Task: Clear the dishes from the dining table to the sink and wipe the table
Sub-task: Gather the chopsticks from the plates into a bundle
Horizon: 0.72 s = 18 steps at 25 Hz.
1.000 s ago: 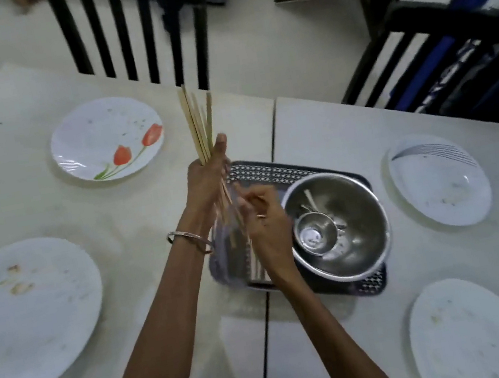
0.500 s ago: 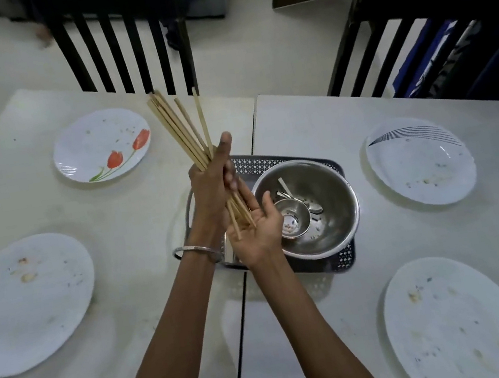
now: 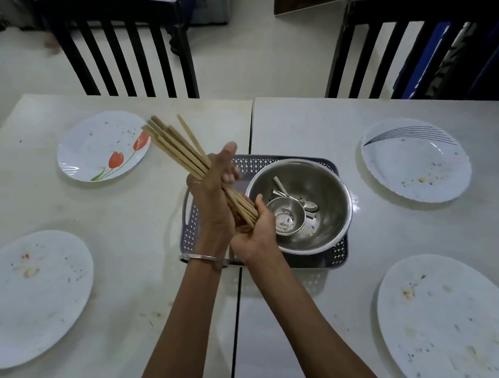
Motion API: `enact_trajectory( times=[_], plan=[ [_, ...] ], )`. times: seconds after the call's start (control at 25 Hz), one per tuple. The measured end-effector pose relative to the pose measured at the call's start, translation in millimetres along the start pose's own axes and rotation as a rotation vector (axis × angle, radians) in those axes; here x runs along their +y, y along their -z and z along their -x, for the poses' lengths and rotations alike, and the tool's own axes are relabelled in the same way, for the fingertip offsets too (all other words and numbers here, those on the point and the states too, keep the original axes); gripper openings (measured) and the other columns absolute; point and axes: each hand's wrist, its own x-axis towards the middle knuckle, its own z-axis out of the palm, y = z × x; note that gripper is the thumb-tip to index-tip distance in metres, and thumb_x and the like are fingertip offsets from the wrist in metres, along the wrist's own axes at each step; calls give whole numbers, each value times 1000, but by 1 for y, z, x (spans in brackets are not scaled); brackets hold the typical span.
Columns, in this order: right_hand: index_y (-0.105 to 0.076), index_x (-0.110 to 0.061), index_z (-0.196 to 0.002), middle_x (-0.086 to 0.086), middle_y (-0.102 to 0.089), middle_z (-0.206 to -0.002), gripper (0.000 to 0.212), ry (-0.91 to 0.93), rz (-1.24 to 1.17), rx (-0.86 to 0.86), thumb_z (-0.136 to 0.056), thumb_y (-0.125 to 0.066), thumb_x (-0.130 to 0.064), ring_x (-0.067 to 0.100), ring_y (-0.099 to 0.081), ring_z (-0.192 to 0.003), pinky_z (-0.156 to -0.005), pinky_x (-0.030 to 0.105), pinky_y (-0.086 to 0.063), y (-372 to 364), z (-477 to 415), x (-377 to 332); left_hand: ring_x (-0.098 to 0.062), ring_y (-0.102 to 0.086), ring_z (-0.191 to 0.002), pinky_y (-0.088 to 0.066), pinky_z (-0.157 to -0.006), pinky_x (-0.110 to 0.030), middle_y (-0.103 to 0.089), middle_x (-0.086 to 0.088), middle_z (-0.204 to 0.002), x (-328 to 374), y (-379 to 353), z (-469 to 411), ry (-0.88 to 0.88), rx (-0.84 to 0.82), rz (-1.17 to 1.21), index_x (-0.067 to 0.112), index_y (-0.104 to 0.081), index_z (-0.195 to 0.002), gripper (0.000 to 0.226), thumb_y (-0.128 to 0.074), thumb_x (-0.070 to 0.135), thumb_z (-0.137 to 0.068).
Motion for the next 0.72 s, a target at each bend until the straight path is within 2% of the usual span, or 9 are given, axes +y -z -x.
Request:
enact_trajectory(
  times=[0.04,0.08,0.12,0.16,0.28,0.48,0.56,0.64,0.72],
  plan=[
    [-63,0,-107,20,-66,-98,36,13,-4,25,-102,-47,-33,29,-71,-85,-84,35,-61,1,-1,-2,-15,-55,-49,-52,-61,-27,-52,5,-45,4,2,-2,16,-74,16,20,-53,-49,31,-73,23,-73],
    [-62,1,-101,19,-66,-87,33,14,-7,51,-102,-47,-29,28,-71,-68,-65,33,-63,1,-1,-4,-14,-55,-47,-52,-59,-26,-52,4,-44,7,5,-3,46,-144,38,20,-52,-47,33,-72,19,-73],
    [-61,2,-97,19,-66,-78,32,4,-2,78,-102,-47,-26,27,-70,-57,-53,32,-61,1,-1,-6,-12,-51,-41,-48,-51,-25,-50,4,-40,10,9,-4,86,-208,52,19,-49,-45,36,-70,17,-73],
    [-61,2,-94,19,-66,-73,31,-8,15,95,-102,-46,-24,27,-68,-51,-47,30,-58,1,0,-7,-11,-43,-34,-39,-44,-23,-46,5,-37,12,12,-5,126,-267,55,18,-45,-44,39,-69,18,-75],
    [-61,-1,-90,15,-67,-69,30,-23,71,84,-102,-46,-23,24,-68,-50,-45,27,-56,2,0,-5,-9,-29,-30,-22,-42,-28,-39,6,-34,16,20,-5,219,-439,44,16,-40,-44,43,-65,18,-79],
    [-61,1,-90,14,-67,-61,33,-84,66,118,-104,-45,-25,20,-66,-42,-38,24,-53,6,-3,7,-13,-40,-35,-37,-53,-29,-46,2,-37,23,39,-13,406,-750,-2,16,-48,-44,46,-65,31,-85],
    [-61,-1,-86,13,-67,-57,29,-61,174,143,-102,-52,-23,18,-66,-42,-39,24,-53,6,-3,15,-9,-33,-33,-31,-46,-26,-39,7,-35,23,45,-18,445,-700,22,19,-44,-44,52,-60,41,-89],
    [-65,-1,-92,11,-69,-64,23,-8,338,161,-97,-60,-22,17,-67,-49,-44,25,-55,9,-4,23,-8,-24,-31,-23,-39,-21,-31,9,-35,18,48,-28,462,-429,-8,22,-36,-45,55,-58,47,-89],
    [-69,0,-100,10,-69,-75,30,64,611,176,-95,-62,-29,16,-66,-60,-52,26,-55,14,-3,27,-8,-21,-33,-22,-35,-19,-26,8,-38,10,50,-44,506,-147,-107,25,-31,-47,57,-63,56,-82]
  ],
)
